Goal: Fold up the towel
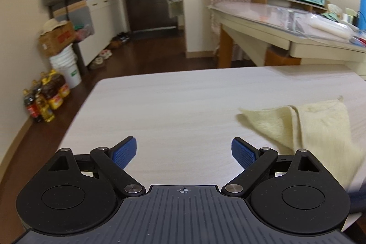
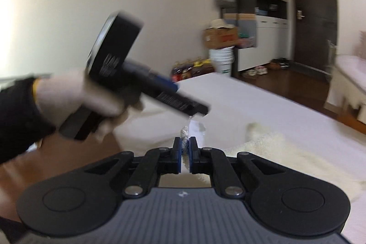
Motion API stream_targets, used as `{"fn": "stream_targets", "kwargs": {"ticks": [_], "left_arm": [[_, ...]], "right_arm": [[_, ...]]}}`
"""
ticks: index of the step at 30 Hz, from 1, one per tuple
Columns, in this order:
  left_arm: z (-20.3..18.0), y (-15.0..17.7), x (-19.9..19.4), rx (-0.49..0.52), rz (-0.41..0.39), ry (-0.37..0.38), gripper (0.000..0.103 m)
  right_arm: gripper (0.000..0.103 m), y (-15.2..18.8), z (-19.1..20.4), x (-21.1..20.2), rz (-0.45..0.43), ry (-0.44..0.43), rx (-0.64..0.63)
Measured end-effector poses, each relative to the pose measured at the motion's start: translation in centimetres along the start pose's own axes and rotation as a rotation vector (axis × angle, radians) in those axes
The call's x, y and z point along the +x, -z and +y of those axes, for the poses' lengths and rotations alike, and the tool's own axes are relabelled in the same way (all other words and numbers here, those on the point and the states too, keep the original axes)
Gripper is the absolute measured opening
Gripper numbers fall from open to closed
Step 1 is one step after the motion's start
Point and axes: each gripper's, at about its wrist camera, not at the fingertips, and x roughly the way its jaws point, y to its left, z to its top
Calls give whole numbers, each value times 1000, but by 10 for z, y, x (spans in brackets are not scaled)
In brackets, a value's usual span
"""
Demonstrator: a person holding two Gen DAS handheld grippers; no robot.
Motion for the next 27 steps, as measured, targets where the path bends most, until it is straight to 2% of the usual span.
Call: {"fn": "stream_targets", "kwargs": {"ticks": [4, 6, 9, 14, 15, 16, 17, 20, 27], "left_arm": [[12, 6, -4, -19, 3, -13, 94], [18, 9, -4, -29, 3, -14, 94], [23, 11, -3, -38, 2, -13, 94], [24, 9, 0, -40, -5, 8, 94], [23, 8, 1, -38, -7, 15, 94], [22, 7, 1, -36, -10, 22, 94], [20, 6, 2, -32, -12, 27, 94], [14, 6, 6, -26, -21, 50, 94], [12, 2, 17, -20, -17, 73, 94]], "right_arm": [[8, 1, 17, 18, 37, -90, -28], [18, 2, 22, 26, 76, -126, -41], [20, -2, 15, 21, 59, -113, -39], [27, -13, -22, 3, -3, 44, 0], [28, -17, -41, 4, 6, 104, 21], [30, -17, -41, 2, 10, 118, 22], [30, -18, -53, 5, 24, 164, 24], [30, -22, -87, 25, 70, 226, 32], [34, -30, -119, 74, 151, 219, 14]]}}
